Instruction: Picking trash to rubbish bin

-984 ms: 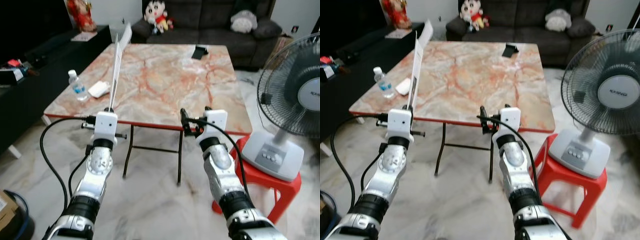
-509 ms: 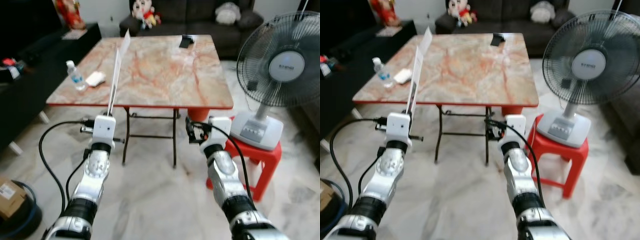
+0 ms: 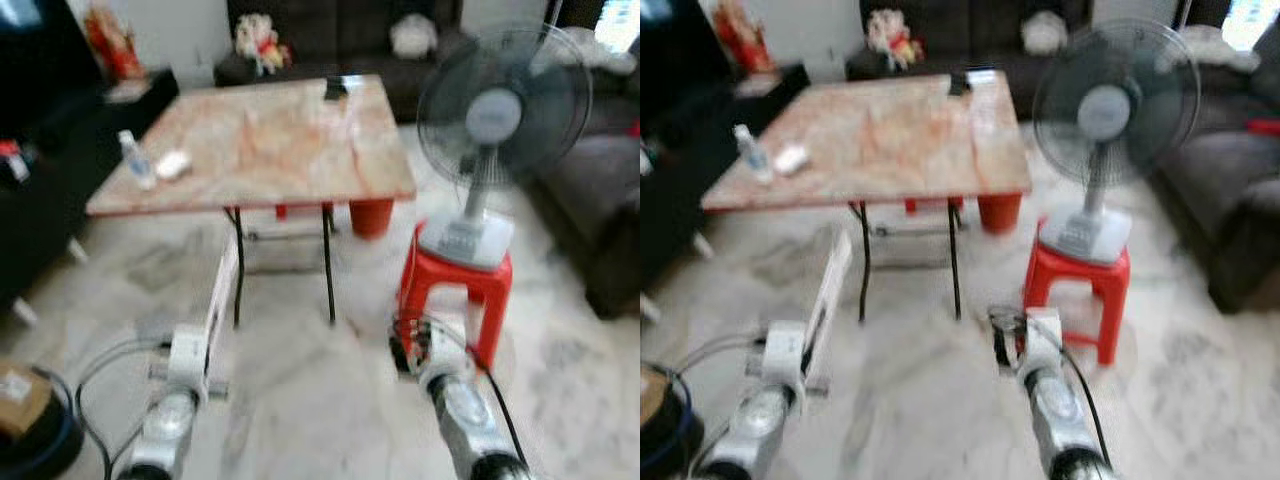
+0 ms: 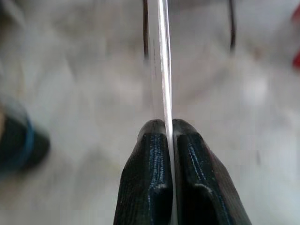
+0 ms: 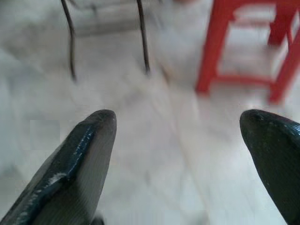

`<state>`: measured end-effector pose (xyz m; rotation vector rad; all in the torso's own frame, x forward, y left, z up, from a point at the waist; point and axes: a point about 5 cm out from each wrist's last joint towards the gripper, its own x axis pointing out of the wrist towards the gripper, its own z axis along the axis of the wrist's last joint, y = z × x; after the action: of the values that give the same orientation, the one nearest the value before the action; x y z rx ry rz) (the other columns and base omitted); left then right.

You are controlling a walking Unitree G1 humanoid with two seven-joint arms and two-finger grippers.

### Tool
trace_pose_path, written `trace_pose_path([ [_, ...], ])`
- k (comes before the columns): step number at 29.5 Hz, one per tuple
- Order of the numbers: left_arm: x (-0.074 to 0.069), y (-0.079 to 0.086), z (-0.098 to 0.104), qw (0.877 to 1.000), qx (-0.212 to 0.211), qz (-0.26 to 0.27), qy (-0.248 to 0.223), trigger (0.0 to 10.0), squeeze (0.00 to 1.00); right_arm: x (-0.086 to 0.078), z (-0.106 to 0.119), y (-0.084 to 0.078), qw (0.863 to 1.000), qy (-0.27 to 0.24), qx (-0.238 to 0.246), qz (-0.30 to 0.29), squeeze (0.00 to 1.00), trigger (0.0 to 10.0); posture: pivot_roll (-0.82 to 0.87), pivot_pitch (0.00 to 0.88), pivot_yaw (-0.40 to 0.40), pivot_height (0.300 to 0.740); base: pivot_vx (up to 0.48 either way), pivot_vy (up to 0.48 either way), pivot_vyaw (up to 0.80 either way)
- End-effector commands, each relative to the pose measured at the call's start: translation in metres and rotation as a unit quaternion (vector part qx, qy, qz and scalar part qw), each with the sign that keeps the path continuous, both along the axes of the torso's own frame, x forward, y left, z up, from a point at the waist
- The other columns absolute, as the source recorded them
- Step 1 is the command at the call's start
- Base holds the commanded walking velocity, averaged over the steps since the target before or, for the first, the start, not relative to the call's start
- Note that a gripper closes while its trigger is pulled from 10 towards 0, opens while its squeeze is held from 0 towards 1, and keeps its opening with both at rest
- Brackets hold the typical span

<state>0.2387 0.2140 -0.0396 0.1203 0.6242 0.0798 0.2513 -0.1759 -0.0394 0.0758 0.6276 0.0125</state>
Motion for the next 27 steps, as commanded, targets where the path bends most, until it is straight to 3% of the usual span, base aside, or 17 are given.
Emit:
trace_pose_path([
  [1, -0.010, 0.010, -0.007, 0.999, -0.003, 0.023, 0.030, 10.0, 0.00, -0.001, -0.003, 0.006, 1.000, 0.014, 0.005, 0.006, 0.00, 10.0, 0.01, 0.000, 0.060, 0.740, 0.000, 0.000, 0.00],
  [3, -0.039, 0.015, -0.025, 0.995, -0.005, 0.046, 0.093, 10.0, 0.00, -0.028, -0.023, 0.007, 0.997, 0.078, 0.013, 0.003, 0.00, 10.0, 0.01, 0.000, 0.060, 0.740, 0.000, 0.000, 0.00],
  [4, -0.042, 0.015, -0.027, 0.994, -0.005, 0.048, 0.100, 10.0, 0.00, -0.031, -0.025, 0.007, 0.996, 0.085, 0.011, 0.005, 0.00, 10.0, 0.01, 0.000, 0.060, 0.740, 0.000, 0.000, 0.00],
  [6, -0.061, 0.017, -0.038, 0.988, -0.012, 0.063, 0.141, 10.0, 0.00, -0.048, -0.036, 0.009, 0.992, 0.126, 0.008, 0.007, 0.00, 10.0, 0.01, 0.000, 0.056, 0.740, 0.000, 0.000, 0.00],
  [10, -0.081, 0.020, -0.047, 0.980, -0.021, 0.096, 0.175, 10.0, 0.00, -0.068, -0.047, 0.013, 0.986, 0.168, 0.001, 0.012, 0.00, 10.0, 0.02, 0.000, 0.051, 0.740, 0.000, 0.000, 0.00],
  [17, -0.081, 0.021, -0.047, 0.979, -0.024, 0.105, 0.172, 10.0, 0.00, -0.071, -0.048, 0.020, 0.985, 0.170, 0.006, 0.026, 0.00, 10.0, 0.02, 0.000, 0.049, 0.740, 0.000, 0.000, 0.00],
  [27, -0.074, 0.020, -0.044, 0.981, -0.018, 0.095, 0.166, 10.0, 0.00, -0.064, -0.045, 0.014, 0.986, 0.163, -0.005, 0.023, 0.00, 10.0, 0.02, 0.000, 0.053, 0.740, 0.000, 0.000, 0.74],
])
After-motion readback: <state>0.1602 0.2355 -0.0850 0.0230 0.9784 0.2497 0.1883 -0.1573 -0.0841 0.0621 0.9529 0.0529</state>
